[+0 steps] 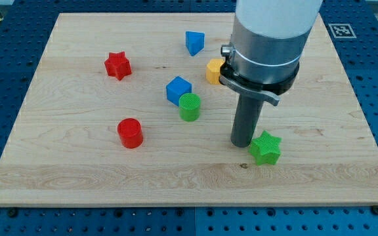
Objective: Push the green star towards bottom right side of the board
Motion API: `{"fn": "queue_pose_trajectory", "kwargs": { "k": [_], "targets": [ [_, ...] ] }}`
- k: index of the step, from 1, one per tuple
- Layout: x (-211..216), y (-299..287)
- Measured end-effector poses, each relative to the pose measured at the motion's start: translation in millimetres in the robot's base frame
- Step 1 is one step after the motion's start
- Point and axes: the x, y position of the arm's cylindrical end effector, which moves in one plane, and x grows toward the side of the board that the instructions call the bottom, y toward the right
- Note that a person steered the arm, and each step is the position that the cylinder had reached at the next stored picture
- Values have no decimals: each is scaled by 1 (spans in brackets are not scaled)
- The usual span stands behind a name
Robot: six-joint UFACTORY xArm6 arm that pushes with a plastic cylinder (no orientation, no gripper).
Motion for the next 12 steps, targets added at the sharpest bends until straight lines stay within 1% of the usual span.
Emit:
{"fn": "queue_pose_trajectory", "kwargs": {
  "k": [2,3,4,7,9,12],
  "targets": [
    [4,16],
    [34,21],
    [45,23],
    [40,24],
    [65,28],
    [66,24]
  ]
}}
